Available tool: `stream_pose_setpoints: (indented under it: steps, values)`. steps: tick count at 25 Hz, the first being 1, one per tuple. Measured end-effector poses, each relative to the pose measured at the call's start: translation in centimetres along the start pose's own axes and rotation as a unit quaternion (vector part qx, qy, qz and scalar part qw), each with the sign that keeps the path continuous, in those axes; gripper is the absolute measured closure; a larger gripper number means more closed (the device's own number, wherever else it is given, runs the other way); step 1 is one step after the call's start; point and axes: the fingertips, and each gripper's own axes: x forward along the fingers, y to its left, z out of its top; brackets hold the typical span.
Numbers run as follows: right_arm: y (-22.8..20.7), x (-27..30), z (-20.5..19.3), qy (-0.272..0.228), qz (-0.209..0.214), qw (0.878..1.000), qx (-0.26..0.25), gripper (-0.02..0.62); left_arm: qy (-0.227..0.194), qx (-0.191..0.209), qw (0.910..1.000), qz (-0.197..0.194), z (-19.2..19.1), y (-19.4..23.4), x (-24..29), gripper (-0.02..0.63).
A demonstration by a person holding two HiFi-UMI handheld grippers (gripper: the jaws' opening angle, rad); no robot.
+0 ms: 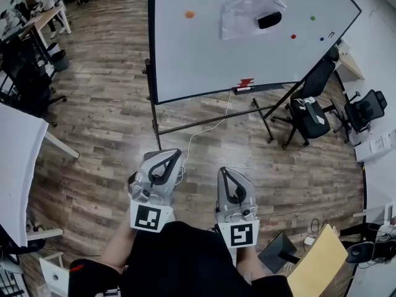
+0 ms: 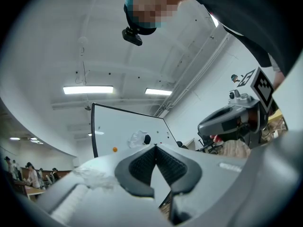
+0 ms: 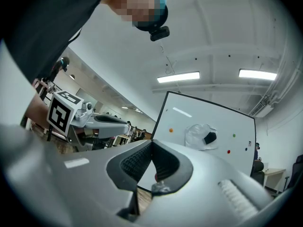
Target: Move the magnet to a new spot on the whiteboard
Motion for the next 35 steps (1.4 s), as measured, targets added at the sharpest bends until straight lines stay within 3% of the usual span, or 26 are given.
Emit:
stream_pose_setpoints:
  steps: [18, 35]
  values:
    - [0.6, 11.0, -0.5, -0.010, -0.040, 0.999, -0.013, 0.594, -0.046, 0.012, 0.9984, -0.029, -3.6, 9.4, 4.2, 0.604]
    - [1.2, 16.5, -1.7, -0.008, -0.024, 0.999, -0.029, 0.594, -0.050, 0.013, 0.9985, -0.017, -6.2, 13.7, 5.6, 0.604]
